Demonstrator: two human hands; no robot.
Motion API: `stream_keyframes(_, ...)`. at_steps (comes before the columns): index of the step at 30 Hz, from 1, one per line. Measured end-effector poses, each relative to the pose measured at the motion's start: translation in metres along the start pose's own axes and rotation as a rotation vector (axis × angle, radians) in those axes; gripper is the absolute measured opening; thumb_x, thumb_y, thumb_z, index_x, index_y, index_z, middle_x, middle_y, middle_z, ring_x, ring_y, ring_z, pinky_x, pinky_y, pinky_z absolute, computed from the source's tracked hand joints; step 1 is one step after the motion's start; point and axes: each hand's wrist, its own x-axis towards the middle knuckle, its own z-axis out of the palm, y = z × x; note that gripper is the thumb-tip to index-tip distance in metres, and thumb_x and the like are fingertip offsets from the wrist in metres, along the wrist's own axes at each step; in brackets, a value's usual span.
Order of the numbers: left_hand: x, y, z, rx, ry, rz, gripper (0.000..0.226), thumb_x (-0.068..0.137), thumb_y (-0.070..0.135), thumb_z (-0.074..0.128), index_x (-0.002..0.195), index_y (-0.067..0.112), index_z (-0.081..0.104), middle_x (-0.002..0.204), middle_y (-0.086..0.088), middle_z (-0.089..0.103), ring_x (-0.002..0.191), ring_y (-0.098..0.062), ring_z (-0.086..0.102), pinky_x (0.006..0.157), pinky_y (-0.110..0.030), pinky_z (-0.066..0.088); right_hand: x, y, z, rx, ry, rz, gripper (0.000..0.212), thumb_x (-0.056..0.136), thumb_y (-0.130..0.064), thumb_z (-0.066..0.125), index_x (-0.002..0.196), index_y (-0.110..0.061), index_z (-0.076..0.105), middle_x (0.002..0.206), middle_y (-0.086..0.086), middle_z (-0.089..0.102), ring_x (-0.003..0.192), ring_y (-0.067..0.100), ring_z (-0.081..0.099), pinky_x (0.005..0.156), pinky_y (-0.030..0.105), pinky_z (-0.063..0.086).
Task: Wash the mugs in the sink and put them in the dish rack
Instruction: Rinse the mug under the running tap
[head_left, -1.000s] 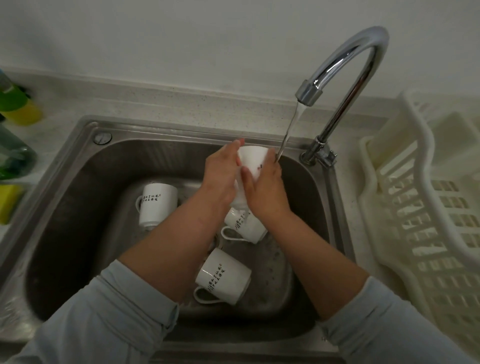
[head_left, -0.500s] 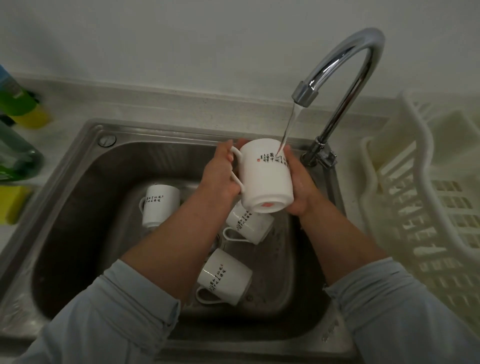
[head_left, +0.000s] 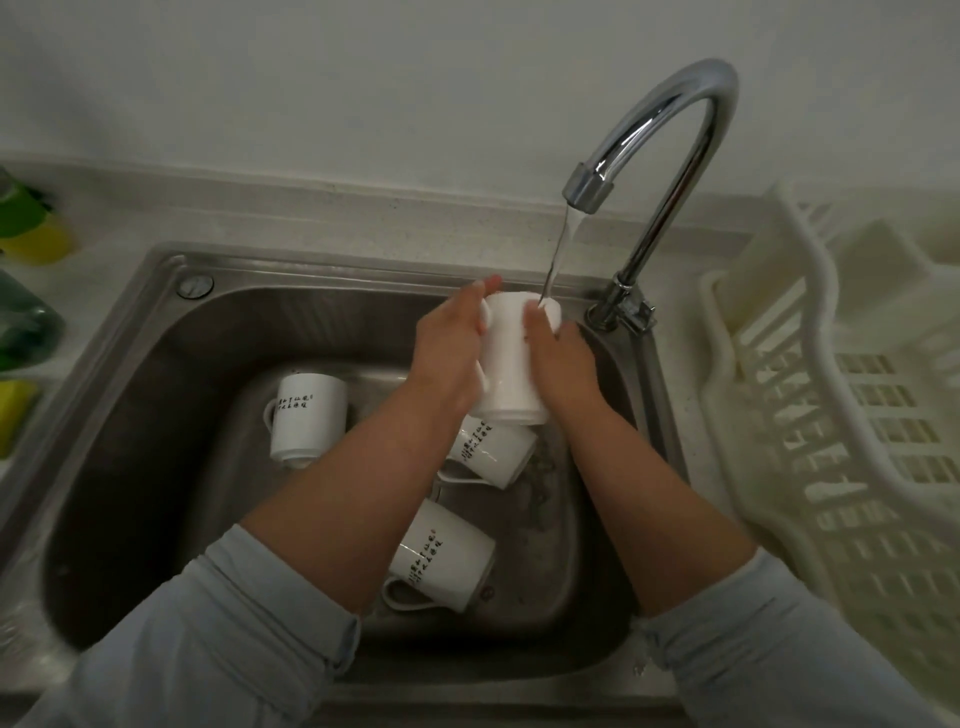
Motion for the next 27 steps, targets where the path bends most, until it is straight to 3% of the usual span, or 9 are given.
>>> stream_keyframes(3, 0.0, -0.002, 0.0, -0.016, 0.017, 0.021, 0.02, 0.09, 0.018, 0.055, 0.076, 0.019, 0.069, 0.087, -0.007, 0.06, 0.082, -0.021, 0.057, 0.084, -0.039, 0.052, 0.013, -0.005, -0.003, 0.074, -0.094, 0.016, 0.059, 0.092, -0.062, 0.031, 0.104, -0.013, 0.062, 0.102, 0.009, 0.066, 0.089, 0.023, 0.062, 0.072, 0.029, 0.049)
stream_keyframes(5, 0.004, 0.0, -0.003, -0.099, 0.028, -0.014, 0.025, 0.09, 0.016, 0.053, 0.068, 0.017, 0.065, 0.083, -0.001, 0.066, 0.08, -0.017, 0.061, 0.08, -0.038, 0.054, 0.017, -0.007, -0.006, 0.442, -0.267, 0.253, 0.058, 0.09, -0.065, 0.032, 0.097, -0.017, 0.064, 0.099, 0.011, 0.069, 0.087, 0.027, 0.066, 0.081, 0.038, 0.053)
stream_keyframes(7, 0.011, 0.005, -0.01, -0.188, 0.03, -0.101, 0.025, 0.089, 0.016, 0.052, 0.068, 0.015, 0.065, 0.084, 0.002, 0.072, 0.077, -0.013, 0.066, 0.07, -0.031, 0.056, 0.013, -0.002, -0.009, 0.835, -0.471, 0.444, 0.063, 0.089, -0.065, 0.034, 0.108, -0.013, 0.064, 0.103, 0.013, 0.069, 0.088, 0.029, 0.066, 0.083, 0.042, 0.052)
stream_keyframes(9, 0.023, 0.007, -0.019, -0.236, 0.02, -0.181, 0.017, 0.088, 0.017, 0.051, 0.078, 0.011, 0.063, 0.095, 0.002, 0.072, 0.087, -0.017, 0.065, 0.076, -0.034, 0.055, 0.005, 0.007, -0.008, 1.051, -0.602, 0.517, 0.067, 0.086, -0.065, 0.039, 0.125, -0.014, 0.058, 0.12, 0.014, 0.062, 0.103, 0.031, 0.061, 0.091, 0.048, 0.048)
stream_keyframes(14, 0.036, 0.004, -0.028, -0.204, -0.016, -0.228, 0.01, 0.091, 0.024, 0.053, 0.091, 0.014, 0.052, 0.1, 0.002, 0.073, 0.102, -0.02, 0.063, 0.087, -0.038, 0.053, 0.003, 0.024, -0.007, 1.027, -0.803, 0.642, 0.081, 0.073, -0.077, 0.045, 0.136, -0.026, 0.049, 0.137, 0.008, 0.051, 0.118, 0.034, 0.051, 0.091, 0.058, 0.043)
stream_keyframes(17, 0.035, 0.002, -0.025, -0.182, -0.045, -0.181, 0.009, 0.09, 0.018, 0.05, 0.083, 0.012, 0.052, 0.102, 0.006, 0.071, 0.103, -0.018, 0.062, 0.095, -0.042, 0.049, 0.011, 0.019, -0.005, 1.063, -0.762, 0.615, 0.078, 0.078, -0.077, 0.041, 0.131, -0.02, 0.053, 0.125, 0.008, 0.057, 0.108, 0.029, 0.056, 0.096, 0.048, 0.042)
stream_keyframes(21, 0.039, 0.002, -0.022, -0.192, -0.028, -0.186, 0.008, 0.09, 0.021, 0.05, 0.095, 0.014, 0.051, 0.109, 0.0, 0.071, 0.109, -0.022, 0.061, 0.094, -0.042, 0.05, 0.021, 0.005, -0.009, 1.105, -0.56, 0.549, 0.064, 0.091, -0.059, 0.038, 0.127, -0.009, 0.055, 0.117, 0.014, 0.063, 0.099, 0.032, 0.062, 0.086, 0.044, 0.052)
stream_keyframes(23, 0.039, 0.003, -0.019, -0.266, 0.018, -0.205, 0.005, 0.088, 0.02, 0.053, 0.085, 0.015, 0.051, 0.1, 0.0, 0.073, 0.102, -0.02, 0.064, 0.089, -0.041, 0.052, 0.022, 0.003, -0.006, 1.032, -0.434, 0.478, 0.06, 0.094, -0.053, 0.039, 0.13, -0.007, 0.052, 0.117, 0.016, 0.065, 0.1, 0.032, 0.064, 0.081, 0.043, 0.054)
stream_keyframes(27, 0.036, 0.002, -0.013, -0.193, 0.007, -0.275, 0.033, 0.089, 0.021, 0.055, 0.057, 0.013, 0.056, 0.089, -0.001, 0.073, 0.09, -0.019, 0.065, 0.079, -0.036, 0.054, 0.015, 0.004, -0.015, 0.62, -0.249, 0.211, 0.046, 0.087, -0.039, 0.06, 0.122, -0.011, 0.049, 0.11, 0.013, 0.065, 0.092, 0.026, 0.067, 0.077, 0.044, 0.056)
